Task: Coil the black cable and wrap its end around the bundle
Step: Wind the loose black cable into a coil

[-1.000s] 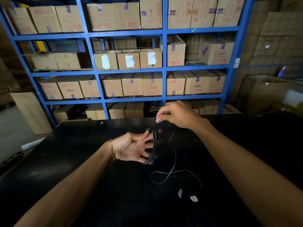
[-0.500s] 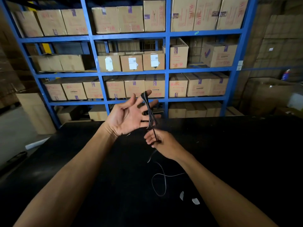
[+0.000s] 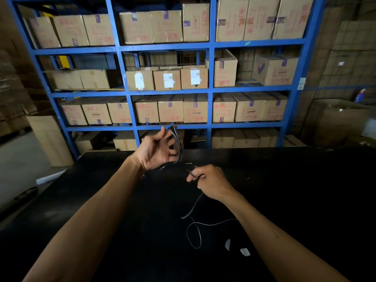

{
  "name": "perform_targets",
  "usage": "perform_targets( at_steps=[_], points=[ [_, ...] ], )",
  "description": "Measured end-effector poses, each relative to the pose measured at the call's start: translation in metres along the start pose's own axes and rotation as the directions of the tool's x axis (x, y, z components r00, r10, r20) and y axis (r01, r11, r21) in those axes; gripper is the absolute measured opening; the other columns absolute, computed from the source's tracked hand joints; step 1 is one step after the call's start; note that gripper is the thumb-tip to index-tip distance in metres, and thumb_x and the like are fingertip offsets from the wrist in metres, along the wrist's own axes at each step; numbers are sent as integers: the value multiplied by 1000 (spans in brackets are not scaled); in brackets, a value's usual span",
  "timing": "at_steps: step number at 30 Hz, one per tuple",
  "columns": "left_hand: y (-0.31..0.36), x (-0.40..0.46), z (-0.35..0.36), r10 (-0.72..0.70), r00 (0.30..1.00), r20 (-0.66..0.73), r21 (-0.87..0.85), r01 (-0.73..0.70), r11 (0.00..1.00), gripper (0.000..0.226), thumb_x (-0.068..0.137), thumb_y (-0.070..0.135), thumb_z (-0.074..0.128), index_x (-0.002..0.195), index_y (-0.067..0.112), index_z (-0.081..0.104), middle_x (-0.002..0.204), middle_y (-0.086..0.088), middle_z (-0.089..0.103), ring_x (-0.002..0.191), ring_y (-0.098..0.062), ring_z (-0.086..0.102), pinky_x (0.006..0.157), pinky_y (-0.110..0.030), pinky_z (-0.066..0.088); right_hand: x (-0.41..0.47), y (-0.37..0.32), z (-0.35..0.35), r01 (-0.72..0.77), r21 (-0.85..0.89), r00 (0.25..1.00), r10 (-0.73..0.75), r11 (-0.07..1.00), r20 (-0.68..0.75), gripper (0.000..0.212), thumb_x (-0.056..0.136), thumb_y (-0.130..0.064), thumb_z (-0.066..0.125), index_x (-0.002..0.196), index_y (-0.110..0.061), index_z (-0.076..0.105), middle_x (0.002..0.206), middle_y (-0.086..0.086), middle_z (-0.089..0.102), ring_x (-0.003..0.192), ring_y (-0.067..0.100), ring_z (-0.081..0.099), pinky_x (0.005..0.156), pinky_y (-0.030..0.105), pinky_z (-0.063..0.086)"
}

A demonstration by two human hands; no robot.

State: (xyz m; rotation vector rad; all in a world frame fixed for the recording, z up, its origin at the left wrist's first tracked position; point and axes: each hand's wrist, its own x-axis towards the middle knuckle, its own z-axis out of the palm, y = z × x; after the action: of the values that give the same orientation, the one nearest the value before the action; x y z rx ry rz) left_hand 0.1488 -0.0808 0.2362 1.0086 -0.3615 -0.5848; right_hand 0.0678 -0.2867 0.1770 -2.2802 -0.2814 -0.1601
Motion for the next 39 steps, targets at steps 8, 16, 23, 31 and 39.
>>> perform_targets(
  at_steps=[8,16,23,31,39],
  points=[
    [-28,-16,-10,-263,959,-104,419,283,863,54,98,58,43,134,19,53,134,-11,52,115,-33,48,99,-42,39,6,-25,-30,-49,142,997,57,989,-54,33,94,3,54,97,-26,70,74,1,73,57,7,72,49,22,57],
    [-44,-29,11,-495,856,148,373,416,830,51,100,53,40,144,30,53,149,-3,53,135,-35,46,108,-46,45,37,-30,-88,-157,438,986,162,885,26,32,81,-3,62,105,-21,70,78,3,80,47,6,59,39,18,41],
    [-35,-38,34,-394,797,457,234,319,918,56,103,48,28,156,31,29,165,-8,27,146,-51,21,117,-65,19,38,-17,-79,-51,458,998,32,887,50,17,90,-21,70,98,-34,77,91,-7,79,63,4,67,49,14,47],
    [3,-22,24,-15,932,361,-43,33,999,58,105,50,21,159,29,19,168,-10,8,137,-48,34,117,-66,9,9,2,-11,-77,413,988,13,908,155,22,101,-34,58,100,-47,76,74,-4,72,51,5,53,44,17,40],
    [17,-26,-34,41,996,-75,76,-35,996,40,103,50,37,113,28,69,95,1,60,77,-21,50,73,-36,45,0,1,-19,-62,197,968,11,978,250,12,94,-41,68,98,-32,76,61,-9,64,49,2,51,50,22,43]
  ],
)
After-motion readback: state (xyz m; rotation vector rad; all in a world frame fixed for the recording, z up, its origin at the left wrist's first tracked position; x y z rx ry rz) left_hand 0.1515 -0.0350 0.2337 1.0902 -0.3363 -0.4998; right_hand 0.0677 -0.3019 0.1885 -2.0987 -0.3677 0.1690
